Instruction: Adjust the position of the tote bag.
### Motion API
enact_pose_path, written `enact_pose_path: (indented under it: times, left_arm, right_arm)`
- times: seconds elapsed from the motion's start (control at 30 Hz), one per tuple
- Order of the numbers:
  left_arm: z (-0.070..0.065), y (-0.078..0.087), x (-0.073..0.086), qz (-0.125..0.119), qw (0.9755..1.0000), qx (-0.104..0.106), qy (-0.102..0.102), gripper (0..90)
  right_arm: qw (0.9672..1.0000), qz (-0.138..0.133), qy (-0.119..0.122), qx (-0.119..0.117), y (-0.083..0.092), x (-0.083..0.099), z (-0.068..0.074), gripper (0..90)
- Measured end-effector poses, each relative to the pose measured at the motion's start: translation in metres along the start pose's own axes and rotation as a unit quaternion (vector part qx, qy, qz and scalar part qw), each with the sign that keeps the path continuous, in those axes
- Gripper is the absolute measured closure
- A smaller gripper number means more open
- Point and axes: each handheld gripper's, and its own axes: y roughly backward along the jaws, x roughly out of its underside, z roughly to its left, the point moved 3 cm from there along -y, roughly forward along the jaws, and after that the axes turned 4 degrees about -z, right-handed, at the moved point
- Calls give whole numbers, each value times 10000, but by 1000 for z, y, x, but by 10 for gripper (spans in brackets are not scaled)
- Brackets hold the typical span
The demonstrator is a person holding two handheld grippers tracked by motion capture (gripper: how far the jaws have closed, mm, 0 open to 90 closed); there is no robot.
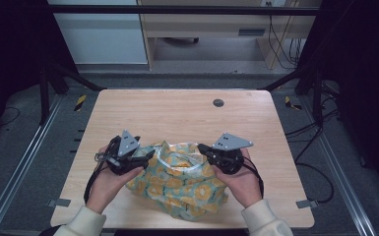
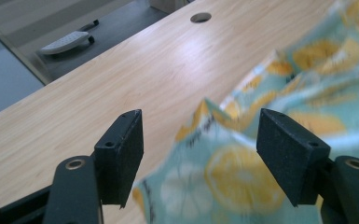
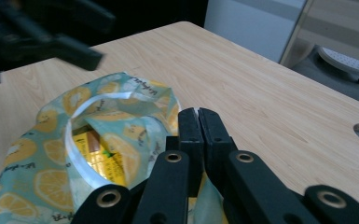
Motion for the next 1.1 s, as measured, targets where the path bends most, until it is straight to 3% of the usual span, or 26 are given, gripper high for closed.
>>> enact_pose_path:
  times: [0.1, 0.2, 0.23, 0.27, 0.37, 0.4, 0.43, 0.47, 0.6, 0.63, 0.67, 0.7, 0.73, 0.77, 0.87, 0.9, 1.0, 1.1]
  left_arm:
    - [1, -23, -4, 418, 9990, 153, 102, 313]
    - [2, -37, -3, 615, 9980, 146, 85, 308]
    - [4, -49, -1, 828, 9962, 187, 169, 303]
    - [4, -49, -1, 828, 9962, 187, 169, 304]
    - [5, -63, 5, 1144, 9929, 223, 238, 333]
    - [5, -63, 5, 1144, 9929, 223, 238, 376]
    - [3, -66, 9, 1351, 9903, 284, 149, 428]
    - [3, -66, 11, 1426, 9894, 272, 91, 485]
    - [4, -64, 16, 1498, 9876, 416, 230, 763]
    - [4, -63, 18, 1501, 9876, 413, 216, 763]
    - [5, -59, 21, 1419, 9890, 381, 182, 853]
    - [7, -56, 21, 1315, 9906, 334, 159, 879]
    - [7, -56, 21, 1315, 9906, 334, 159, 888]
    - [10, -47, 22, 1077, 9937, 252, 179, 895]
    - [13, -36, 22, 892, 9956, 164, 220, 900]
    - [15, -24, 21, 629, 9977, 68, 234, 900]
    - [17, -5, 20, 160, 9992, -32, 361, 900]
    - [10, 15, 18, -188, 9995, -76, 262, 900]
  right_arm:
    - [9999, -2, 90, -59, -1, 0, 6, 887]
    - [9999, -1, 145, -95, -2, 1, 10, 886]
    - [9998, 9, 185, -117, -2, 1, 11, 886]
    - [9998, 9, 185, -117, -2, 1, 11, 886]
    - [9997, 2, 225, -132, -1, 2, 13, 886]
    - [9997, 2, 225, -132, -1, 2, 13, 886]
    - [9996, -19, 230, -129, 0, 2, 13, 886]
    - [9997, -20, 224, -114, 1, 2, 12, 886]
    - [9998, -78, 185, -67, 4, 3, 9, 887]
    - [9998, -78, 185, -67, 4, 3, 9, 887]
    - [9998, -114, 155, -36, 6, 4, 7, 887]
    - [9998, -124, 144, -11, 7, 4, 6, 888]
    - [9998, -124, 144, -11, 7, 4, 6, 888]
    - [9998, -164, 114, 57, 11, 6, 3, 888]
    - [9997, -192, 101, 119, 15, 7, 0, 889]
    - [9996, -198, 65, 194, 19, 8, -4, 889]
    - [9994, -234, 41, 267, 26, 8, -8, 889]
    - [9992, -270, 65, 300, 33, 8, -7, 888]
